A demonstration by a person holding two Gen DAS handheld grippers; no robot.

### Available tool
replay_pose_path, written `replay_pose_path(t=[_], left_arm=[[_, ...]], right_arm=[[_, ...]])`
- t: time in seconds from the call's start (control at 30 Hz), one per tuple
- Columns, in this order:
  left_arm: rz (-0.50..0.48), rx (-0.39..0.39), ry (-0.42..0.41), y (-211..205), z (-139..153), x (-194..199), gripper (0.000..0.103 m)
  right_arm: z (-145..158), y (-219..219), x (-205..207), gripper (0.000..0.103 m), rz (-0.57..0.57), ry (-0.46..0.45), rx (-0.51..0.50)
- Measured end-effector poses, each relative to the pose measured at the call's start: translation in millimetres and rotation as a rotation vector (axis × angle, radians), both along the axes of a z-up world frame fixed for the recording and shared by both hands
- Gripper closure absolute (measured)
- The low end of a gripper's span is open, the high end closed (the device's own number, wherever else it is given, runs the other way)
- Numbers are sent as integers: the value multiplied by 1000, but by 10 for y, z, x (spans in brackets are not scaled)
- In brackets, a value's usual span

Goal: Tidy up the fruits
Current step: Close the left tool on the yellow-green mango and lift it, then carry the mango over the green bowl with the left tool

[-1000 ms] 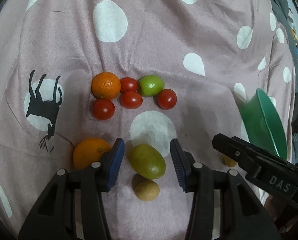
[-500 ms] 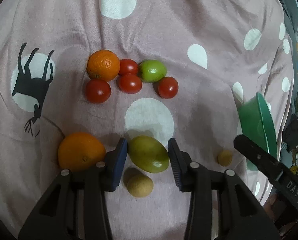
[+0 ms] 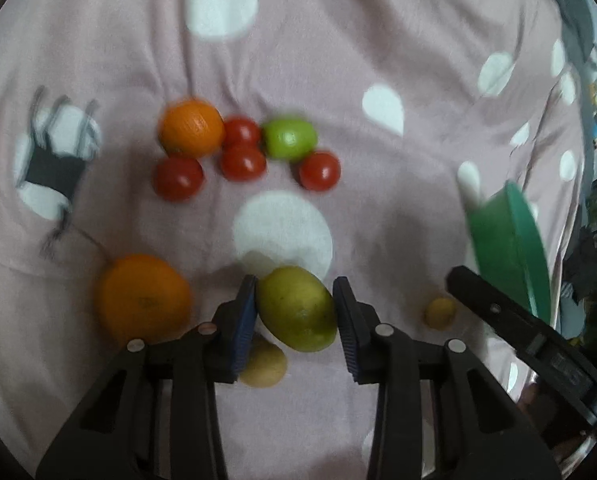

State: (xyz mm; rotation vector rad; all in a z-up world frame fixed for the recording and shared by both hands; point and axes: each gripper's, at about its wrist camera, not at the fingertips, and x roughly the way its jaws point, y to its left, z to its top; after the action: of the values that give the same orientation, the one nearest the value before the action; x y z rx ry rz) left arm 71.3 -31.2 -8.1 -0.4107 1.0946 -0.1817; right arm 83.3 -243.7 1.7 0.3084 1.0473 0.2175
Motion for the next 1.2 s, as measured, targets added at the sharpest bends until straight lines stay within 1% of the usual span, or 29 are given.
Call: replay_pose_path(t=[0.1,0.23,0.3,0.37,0.5,0.53,0.6,0.77,0.9,0.97,1.1,1.13,1.2], left_arm=[[23,20,-76,181,230,-88,65],[41,36,-106,498,359,-163,65],[66,48,-118,661,355,-229,65],[95,53,-127,773,292,-259,65],[132,18,-93,976,159,-231,65],[136,7,-87,1026,158,-240,65],[139,-6,-91,1052,161,-249,65],[128,7,-110,905,217,-260,65],[104,24,-132,821,268,-278,65],[98,32,-135,786,270,-266,65],[80,37,-141,737,275,-274,65],[75,41,-146,712,277,-272,65],[62,49,-157,673,294,-283,65]], right_arm=[[59,129,90,48,19,-10,-1],[144,467,312,48,86,-18,36],[142,675,463,48,118,-20,50],[89,854,618,48,132,-6,42],[-132,1138,905,48,145,68,6],[-141,1176,921,48,137,62,-24],[-126,1264,941,48,138,22,-105],[-270,1347,1024,48,149,44,-151],[-341,1314,1070,49,150,70,-116],[-357,1296,1073,55,171,75,-94],[-367,1179,1040,56,165,78,-29],[-350,1136,1012,56,149,74,-6],[-258,1026,907,56,137,34,18]])
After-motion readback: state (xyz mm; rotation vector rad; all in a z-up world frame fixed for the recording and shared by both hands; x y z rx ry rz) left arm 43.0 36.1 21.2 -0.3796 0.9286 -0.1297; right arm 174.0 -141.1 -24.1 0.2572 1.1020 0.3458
